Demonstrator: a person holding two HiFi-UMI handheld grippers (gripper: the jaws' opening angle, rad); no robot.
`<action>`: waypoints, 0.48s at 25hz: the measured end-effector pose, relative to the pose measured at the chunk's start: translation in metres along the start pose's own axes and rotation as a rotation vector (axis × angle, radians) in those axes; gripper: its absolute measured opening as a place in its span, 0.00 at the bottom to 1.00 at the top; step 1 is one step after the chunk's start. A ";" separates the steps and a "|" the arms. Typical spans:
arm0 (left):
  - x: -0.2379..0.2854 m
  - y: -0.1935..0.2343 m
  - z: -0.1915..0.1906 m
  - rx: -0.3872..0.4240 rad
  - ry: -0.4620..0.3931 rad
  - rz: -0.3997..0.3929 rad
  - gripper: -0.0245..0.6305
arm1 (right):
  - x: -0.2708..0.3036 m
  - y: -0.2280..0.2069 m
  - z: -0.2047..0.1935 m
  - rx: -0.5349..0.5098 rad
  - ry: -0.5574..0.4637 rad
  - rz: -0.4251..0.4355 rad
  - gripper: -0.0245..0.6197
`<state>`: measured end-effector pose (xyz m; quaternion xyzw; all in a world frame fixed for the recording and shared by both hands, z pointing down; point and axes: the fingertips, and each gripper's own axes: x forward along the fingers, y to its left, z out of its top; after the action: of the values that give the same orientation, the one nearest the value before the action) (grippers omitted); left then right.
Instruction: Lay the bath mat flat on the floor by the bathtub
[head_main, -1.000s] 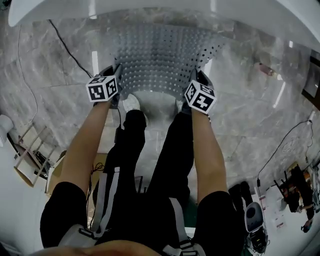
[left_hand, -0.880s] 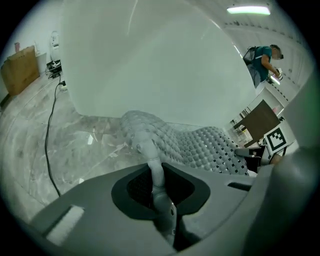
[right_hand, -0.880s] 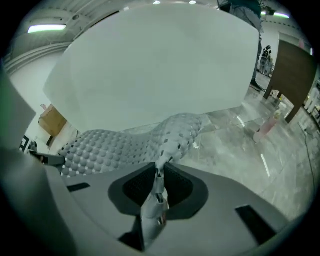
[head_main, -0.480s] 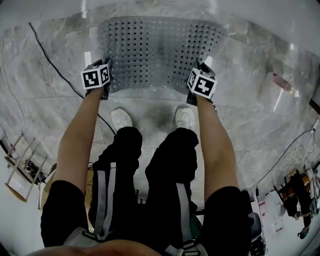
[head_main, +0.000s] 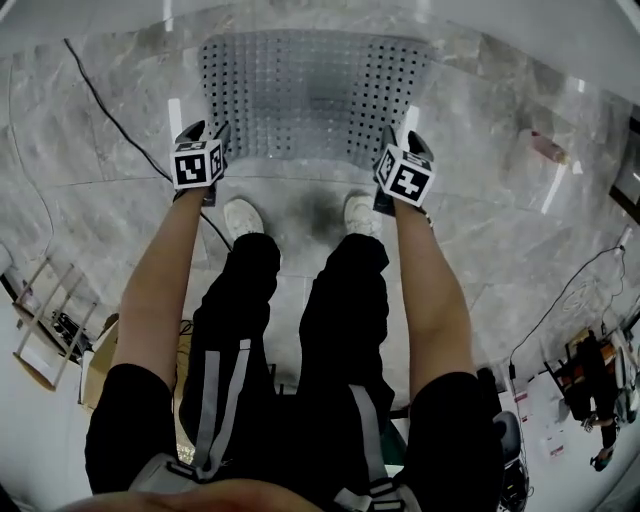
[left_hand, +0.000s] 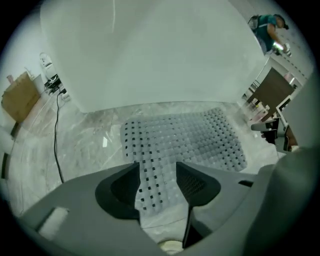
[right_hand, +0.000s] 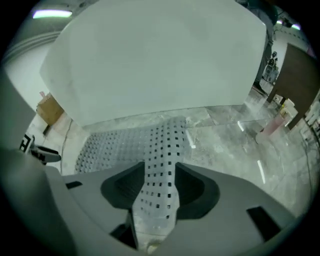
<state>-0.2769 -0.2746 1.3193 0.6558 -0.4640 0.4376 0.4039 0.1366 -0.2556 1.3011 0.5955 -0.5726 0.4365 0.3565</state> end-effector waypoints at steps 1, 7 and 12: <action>-0.022 -0.013 0.008 -0.001 -0.026 -0.016 0.37 | -0.021 0.009 0.011 0.020 -0.020 0.021 0.29; -0.190 -0.086 0.094 -0.023 -0.247 -0.094 0.04 | -0.182 0.065 0.107 -0.136 -0.217 0.139 0.05; -0.350 -0.135 0.179 -0.055 -0.434 -0.093 0.04 | -0.331 0.102 0.180 -0.223 -0.386 0.203 0.05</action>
<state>-0.1770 -0.3201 0.9181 0.7440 -0.5210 0.2545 0.3322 0.0672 -0.3082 0.9208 0.5642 -0.7317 0.2822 0.2583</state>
